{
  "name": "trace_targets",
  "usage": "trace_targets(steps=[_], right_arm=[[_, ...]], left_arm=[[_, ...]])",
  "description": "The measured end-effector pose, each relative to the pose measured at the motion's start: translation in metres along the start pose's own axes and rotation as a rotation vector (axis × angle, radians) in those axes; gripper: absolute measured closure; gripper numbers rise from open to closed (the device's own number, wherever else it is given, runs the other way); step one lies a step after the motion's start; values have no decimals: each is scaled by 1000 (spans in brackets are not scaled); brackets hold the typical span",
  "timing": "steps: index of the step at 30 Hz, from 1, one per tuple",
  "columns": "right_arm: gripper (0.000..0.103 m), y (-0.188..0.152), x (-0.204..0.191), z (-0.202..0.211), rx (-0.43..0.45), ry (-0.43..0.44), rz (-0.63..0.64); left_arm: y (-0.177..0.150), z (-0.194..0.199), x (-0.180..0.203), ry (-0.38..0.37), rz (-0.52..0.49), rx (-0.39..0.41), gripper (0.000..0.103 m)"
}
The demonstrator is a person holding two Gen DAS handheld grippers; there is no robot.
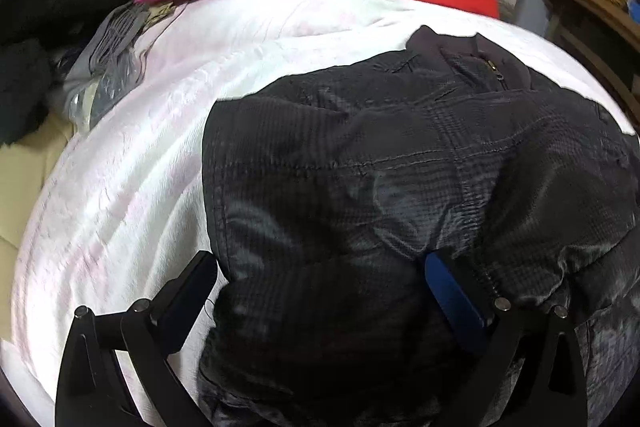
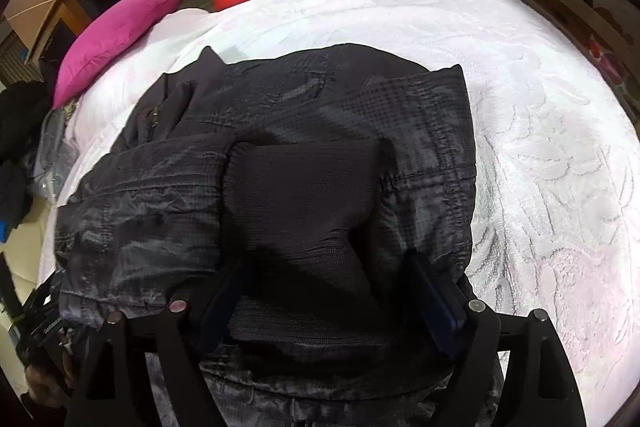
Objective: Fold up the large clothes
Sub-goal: 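Smooth the folded sleeves flat with both grippers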
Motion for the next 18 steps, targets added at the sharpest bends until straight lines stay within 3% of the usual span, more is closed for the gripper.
trace_targets(steps=[5,9,14,18], right_arm=[[19,7,27,28,88,171,-197],[19,11,33,44,144,204,-199],[23,8,38,23,71,199,-241],[47,7,31,19,62,185,-228]], left_arm=[[7,20,2,37,-16,87,0],[15,40,-2,-3,33,169,0],[11,22,13,-21,-22,85,0],[7,16,22,7,-66,68,0]])
Point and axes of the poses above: each gripper's, at about its wrist camera, not at the fingertips, and z roughly against the way its jaws point, x to its right, y to its top, the point moved 4 cm from there along -z, roughly the way its jaws point, and after that the axes turned 3 degrees about y, right-handed, at the moved point
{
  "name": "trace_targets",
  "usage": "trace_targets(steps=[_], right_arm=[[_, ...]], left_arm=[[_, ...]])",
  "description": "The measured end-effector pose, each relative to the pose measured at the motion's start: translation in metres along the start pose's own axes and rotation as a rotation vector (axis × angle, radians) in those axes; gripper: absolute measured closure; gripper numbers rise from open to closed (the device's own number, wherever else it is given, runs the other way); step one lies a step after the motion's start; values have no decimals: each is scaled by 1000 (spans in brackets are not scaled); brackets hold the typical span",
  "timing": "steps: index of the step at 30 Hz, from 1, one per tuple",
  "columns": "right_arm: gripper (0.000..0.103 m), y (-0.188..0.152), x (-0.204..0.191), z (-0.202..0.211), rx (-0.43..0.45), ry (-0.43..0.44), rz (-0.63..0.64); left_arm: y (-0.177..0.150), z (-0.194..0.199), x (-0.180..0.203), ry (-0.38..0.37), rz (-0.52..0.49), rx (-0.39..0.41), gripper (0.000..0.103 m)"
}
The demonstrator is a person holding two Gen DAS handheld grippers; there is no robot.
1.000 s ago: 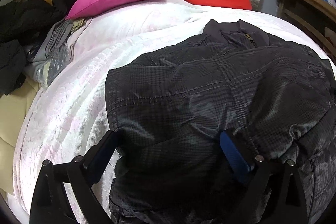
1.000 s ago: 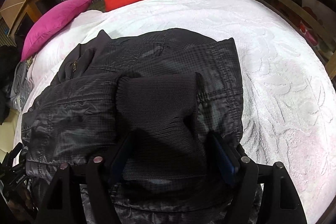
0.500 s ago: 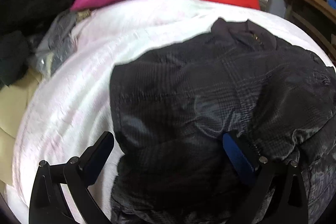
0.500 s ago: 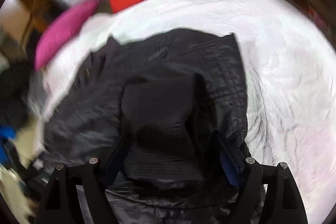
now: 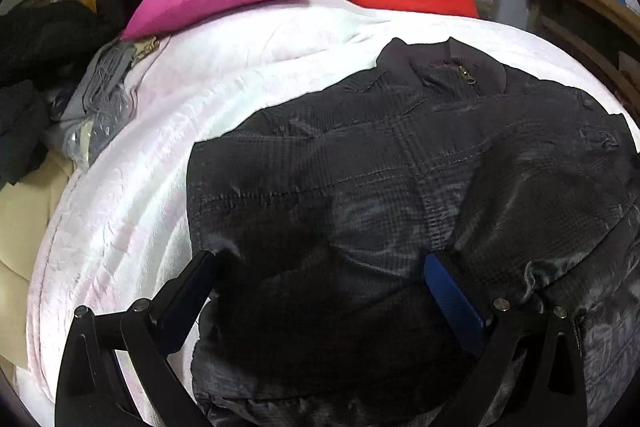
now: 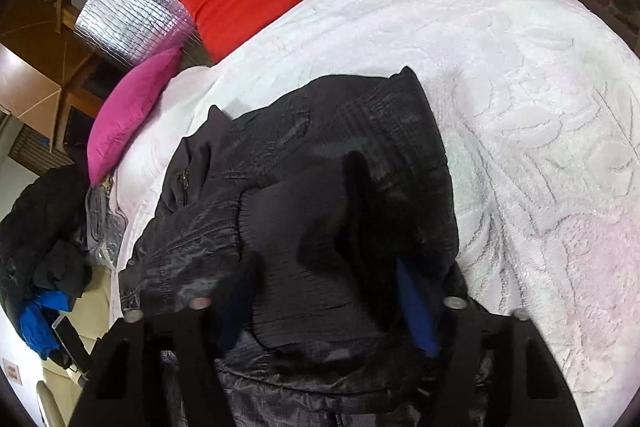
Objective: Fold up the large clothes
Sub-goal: 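Smooth the folded sleeves flat with both grippers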
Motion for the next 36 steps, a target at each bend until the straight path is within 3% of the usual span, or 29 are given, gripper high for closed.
trace_targets(steps=[4,9,12,18,22,25,28,32,36], right_arm=[[67,-7,-12,-3,1,-73,89],[79,-9,-14,-2,19,-113,125],[86,-6,-17,8,68,-116,140],[88,-5,-24,29,133,-138,189],[90,-2,-15,36,146,-161,159],[95,2,-7,43,177,-225,153],[95,5,5,46,161,-204,108],[94,5,8,40,117,-57,35],[93,9,-2,48,185,-19,41]], left_arm=[[0,-1,-3,-3,18,-2,0],[-1,0,-6,-4,26,3,0],[2,6,-10,16,41,33,0],[13,32,-25,80,84,160,0],[9,17,-30,92,89,96,0],[6,7,-32,112,83,50,0],[4,5,-29,98,68,31,0],[-2,-2,-15,104,9,-4,0],[-4,-5,-10,111,-22,-8,0]])
Point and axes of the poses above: each gripper's, at about its wrist camera, not at the fingertips, and z roughly against the way its jaws point, x to its right, y to its top, the point moved 4 cm from there along -z, roughly the way its jaws point, and after that the axes turned 3 degrees about y, right-handed, at the moved point
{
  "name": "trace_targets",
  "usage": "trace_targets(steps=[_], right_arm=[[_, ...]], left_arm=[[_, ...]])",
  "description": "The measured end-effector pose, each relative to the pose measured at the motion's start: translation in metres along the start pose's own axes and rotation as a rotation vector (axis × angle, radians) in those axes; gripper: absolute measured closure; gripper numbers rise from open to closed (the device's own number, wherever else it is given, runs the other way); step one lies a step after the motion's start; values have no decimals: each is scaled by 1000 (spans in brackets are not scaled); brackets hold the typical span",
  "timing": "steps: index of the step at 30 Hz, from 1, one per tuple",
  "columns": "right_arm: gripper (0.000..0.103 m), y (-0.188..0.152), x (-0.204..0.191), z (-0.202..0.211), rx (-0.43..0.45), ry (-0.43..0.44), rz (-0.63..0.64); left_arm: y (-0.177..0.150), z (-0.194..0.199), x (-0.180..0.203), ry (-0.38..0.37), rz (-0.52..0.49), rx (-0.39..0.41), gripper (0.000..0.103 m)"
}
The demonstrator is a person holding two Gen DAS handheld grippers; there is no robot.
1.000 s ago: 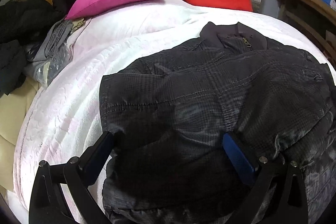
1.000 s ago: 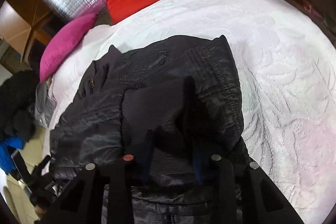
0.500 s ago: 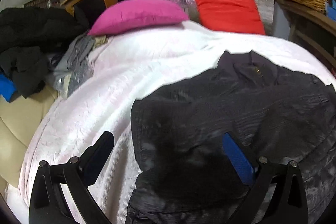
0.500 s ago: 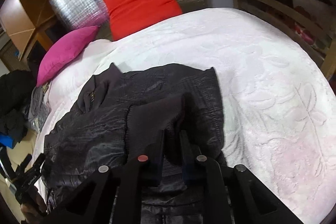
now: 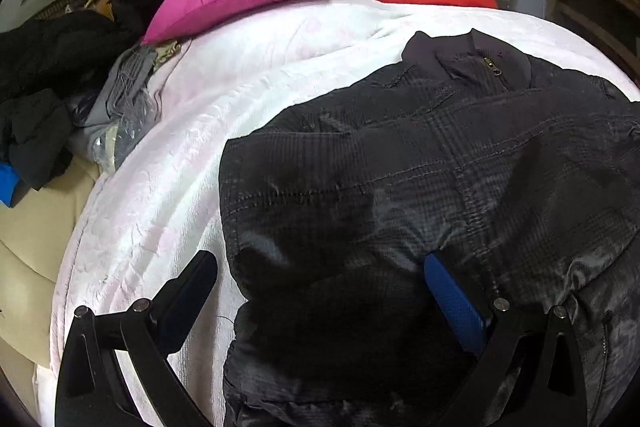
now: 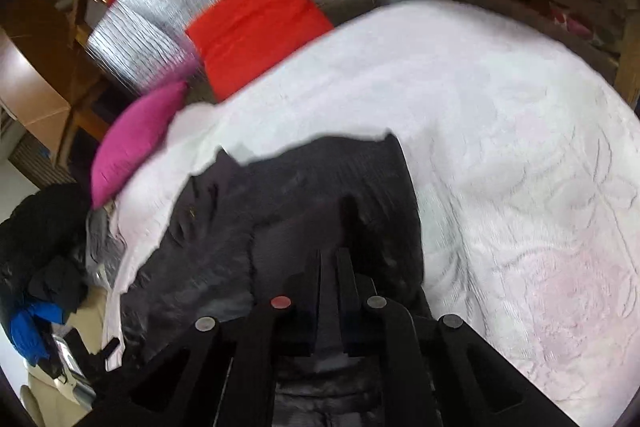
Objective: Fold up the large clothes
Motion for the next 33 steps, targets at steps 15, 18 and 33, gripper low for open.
trace_targets(steps=[15,18,33], right_arm=[[19,-41,-95,-22,37,49,312],[23,-50,-104,-39,-2,21,345],[23,-49,-96,-43,-19,-48,362]], left_arm=[[8,19,-4,43,29,85,0],[8,18,0,50,13,87,0],[4,17,-1,35,9,80,0]])
Point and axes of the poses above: each gripper's, at about its wrist camera, not at the fingertips, and z roughly against the way its jaws point, x to its right, y to its top, the point moved 4 cm from there along -z, roughly the way its jaws point, and after that the axes turned 3 degrees about y, right-handed, at the moved point
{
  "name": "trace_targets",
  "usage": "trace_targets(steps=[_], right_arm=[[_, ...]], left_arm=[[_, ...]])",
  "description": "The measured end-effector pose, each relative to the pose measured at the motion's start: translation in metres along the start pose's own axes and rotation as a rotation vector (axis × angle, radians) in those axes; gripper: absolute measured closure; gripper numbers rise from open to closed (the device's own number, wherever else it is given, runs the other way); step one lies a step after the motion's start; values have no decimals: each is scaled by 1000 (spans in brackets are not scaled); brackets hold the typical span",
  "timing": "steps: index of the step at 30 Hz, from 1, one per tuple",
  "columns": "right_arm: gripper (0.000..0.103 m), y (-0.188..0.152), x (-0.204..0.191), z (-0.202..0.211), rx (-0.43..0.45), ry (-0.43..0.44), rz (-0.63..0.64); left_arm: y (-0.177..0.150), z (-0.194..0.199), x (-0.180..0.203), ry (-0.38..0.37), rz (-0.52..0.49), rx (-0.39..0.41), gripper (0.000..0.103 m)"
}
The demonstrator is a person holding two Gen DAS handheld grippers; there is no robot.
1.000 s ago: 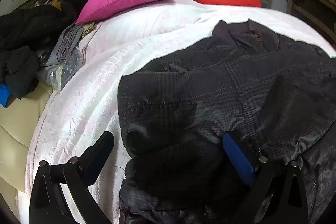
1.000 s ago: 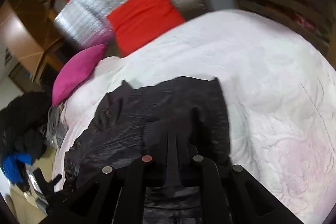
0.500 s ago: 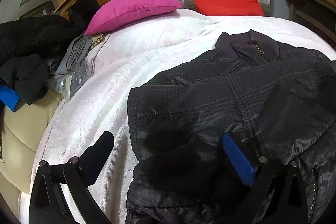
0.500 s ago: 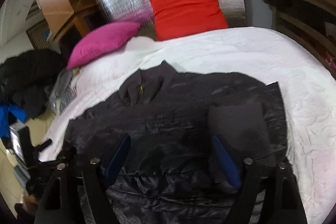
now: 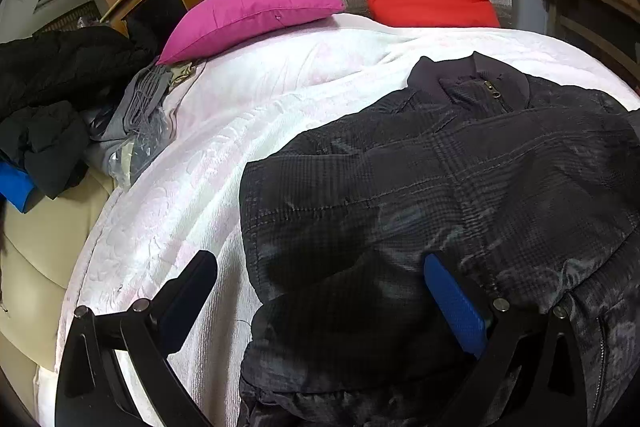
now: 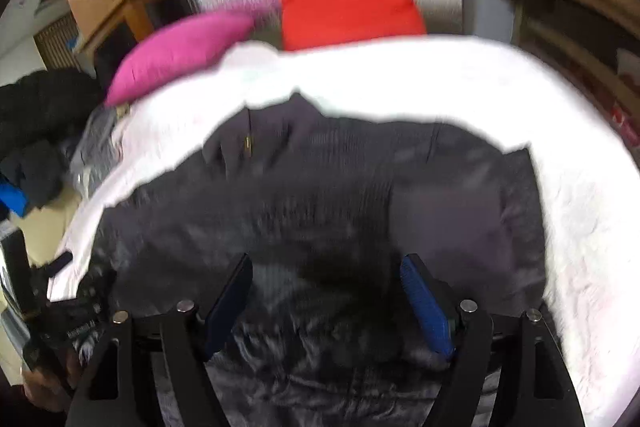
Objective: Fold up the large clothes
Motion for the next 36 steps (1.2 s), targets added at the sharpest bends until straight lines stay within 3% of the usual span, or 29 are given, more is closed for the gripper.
trace_targets(steps=[3,6,9,14,20,26,30,33,36], right_arm=[[23,1,1,-4,3,-20,-16],[24,-6,14,-32,-108,-83,-54],[24,-5,15,-35,-110,-82,-46],[24,6,28,-9,-35,-43,-112],[24,20,91,25,28,-4,-288],[33,11,128,18,-52,140,-451],[34,6,121,-4,-104,123,-430],[60,1,105,-11,-149,130,-366],[66,-2,84,-3,-143,100,-258]], left_arm=[[-1,0,3,-5,-3,-4,0],[-2,-2,4,-24,2,-16,0],[-3,-6,2,-38,12,-34,0],[0,-6,-7,-52,42,-35,0],[9,-6,-48,-45,172,-14,0],[0,-25,-56,-92,230,-101,0],[-2,-25,-39,-110,192,-105,4],[-2,-22,-32,-98,167,-95,5],[-1,-19,-31,-86,158,-83,5]])
Point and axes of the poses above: each gripper's, at about its wrist camera, not at the fingertips, and z roughly against the way its jaws point, x to its right, y to its top, the point moved 4 cm from there along -z, roughly the way its jaws point, and after that the axes turned 3 degrees about y, right-handed, at the moved point
